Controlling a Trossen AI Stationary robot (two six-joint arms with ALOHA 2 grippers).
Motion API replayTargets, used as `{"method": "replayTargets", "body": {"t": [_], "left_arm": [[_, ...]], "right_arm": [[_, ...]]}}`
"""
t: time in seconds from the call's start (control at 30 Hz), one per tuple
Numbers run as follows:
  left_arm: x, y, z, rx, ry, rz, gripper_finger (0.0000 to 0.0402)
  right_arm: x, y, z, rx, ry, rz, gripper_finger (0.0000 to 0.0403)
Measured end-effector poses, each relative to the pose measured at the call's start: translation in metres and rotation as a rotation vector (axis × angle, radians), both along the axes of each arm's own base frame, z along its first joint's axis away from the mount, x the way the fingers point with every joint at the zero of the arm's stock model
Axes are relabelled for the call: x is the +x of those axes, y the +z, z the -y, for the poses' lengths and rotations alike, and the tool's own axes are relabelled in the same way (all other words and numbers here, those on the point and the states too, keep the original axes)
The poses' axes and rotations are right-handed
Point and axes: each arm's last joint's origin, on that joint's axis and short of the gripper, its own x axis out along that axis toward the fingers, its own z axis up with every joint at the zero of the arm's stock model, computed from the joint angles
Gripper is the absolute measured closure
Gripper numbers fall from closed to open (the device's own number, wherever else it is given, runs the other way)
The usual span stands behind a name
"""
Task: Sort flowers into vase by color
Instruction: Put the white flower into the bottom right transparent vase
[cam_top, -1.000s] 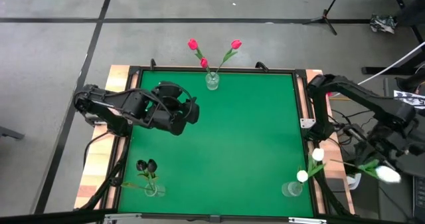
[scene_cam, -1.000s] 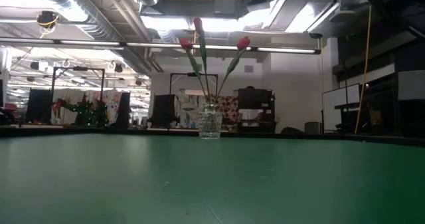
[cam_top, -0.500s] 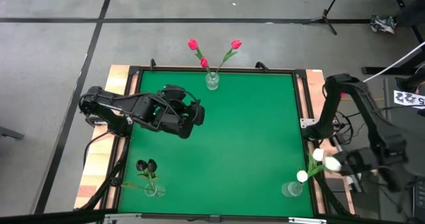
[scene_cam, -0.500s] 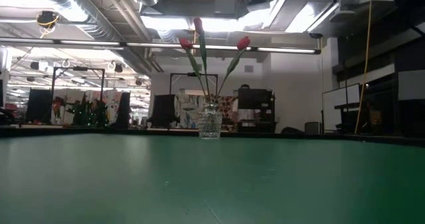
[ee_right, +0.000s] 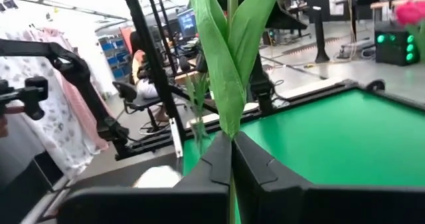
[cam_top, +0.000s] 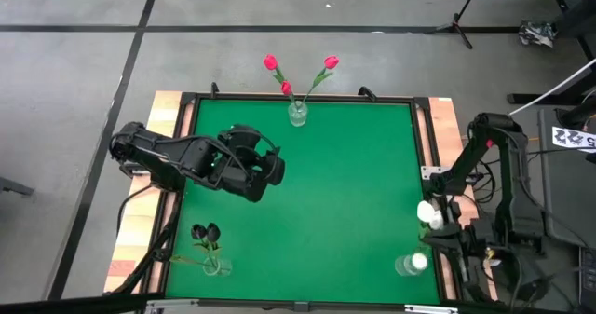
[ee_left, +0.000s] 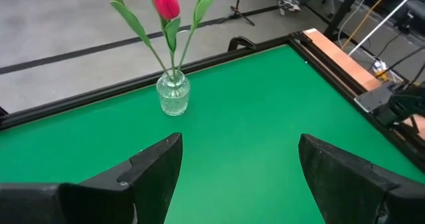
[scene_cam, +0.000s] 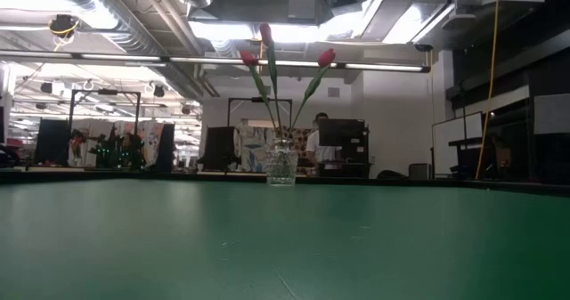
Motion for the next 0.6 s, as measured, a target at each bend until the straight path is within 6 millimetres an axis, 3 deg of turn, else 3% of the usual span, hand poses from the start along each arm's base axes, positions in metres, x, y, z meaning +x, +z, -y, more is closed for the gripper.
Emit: {"method": "replayTargets", "body": {"t": [0.23,0.6], "left_arm": [[-0.002,0.0,0.005,0.004,-0.019,-0.01,0.0107],[-0.003,0.0,0.007,0.011,-0.031,-0.021,0.0107]], "right_arm": [[-0.006,-0.011,-0.016,-0.042,0.031,-0.002,0.0403],[-0.018,-0.02,-0.008,-0.241,0.08,-0.01,0.0403]]}}
